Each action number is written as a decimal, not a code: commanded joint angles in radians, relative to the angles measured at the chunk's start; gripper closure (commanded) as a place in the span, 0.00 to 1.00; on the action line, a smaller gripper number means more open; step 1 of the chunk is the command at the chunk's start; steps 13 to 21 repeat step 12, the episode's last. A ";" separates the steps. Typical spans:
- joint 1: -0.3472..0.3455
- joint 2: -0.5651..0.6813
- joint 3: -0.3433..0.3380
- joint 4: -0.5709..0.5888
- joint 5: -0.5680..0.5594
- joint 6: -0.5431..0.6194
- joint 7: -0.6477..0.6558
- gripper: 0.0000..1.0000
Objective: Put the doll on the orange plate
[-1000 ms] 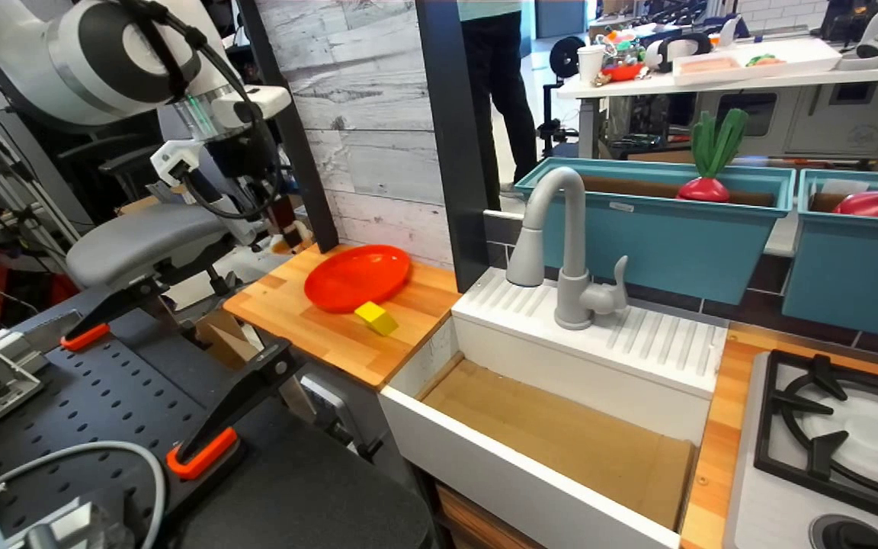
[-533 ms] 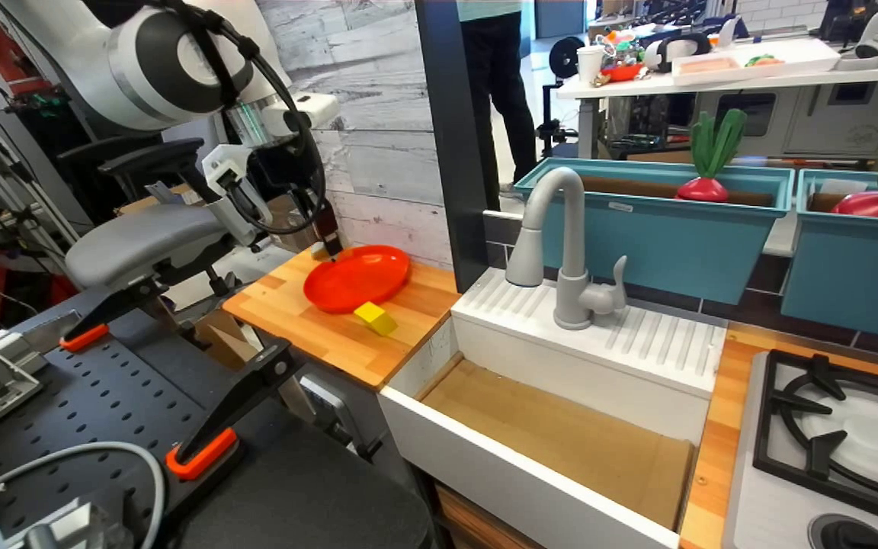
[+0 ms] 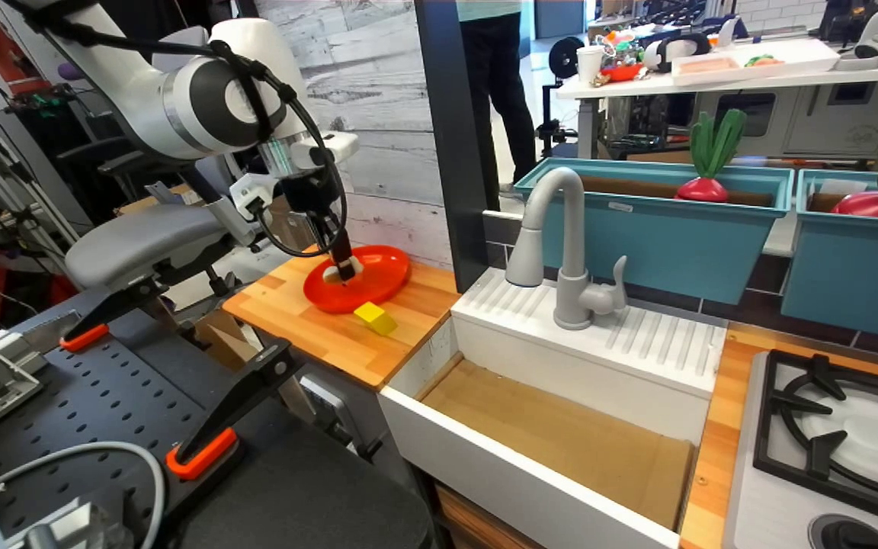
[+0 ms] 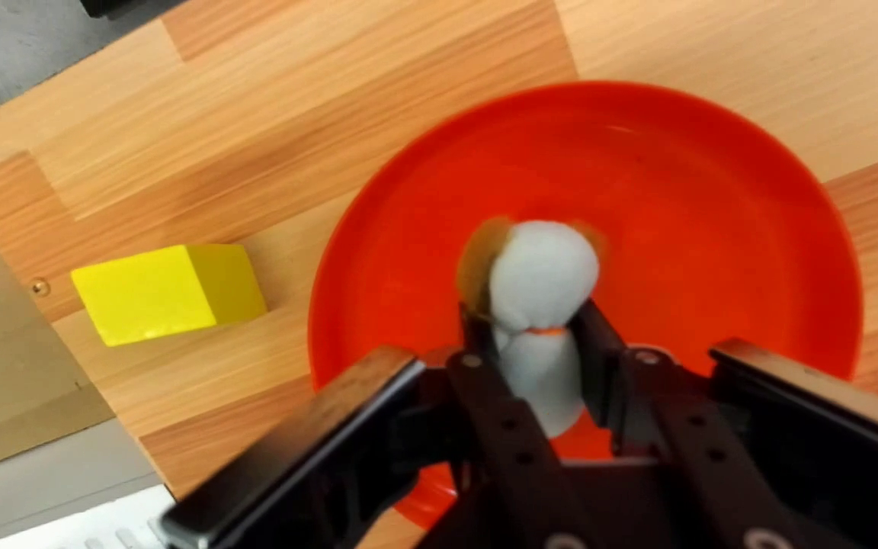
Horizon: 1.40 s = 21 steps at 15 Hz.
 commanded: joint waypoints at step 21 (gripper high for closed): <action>0.045 -0.081 0.002 -0.096 0.013 0.097 -0.010 0.00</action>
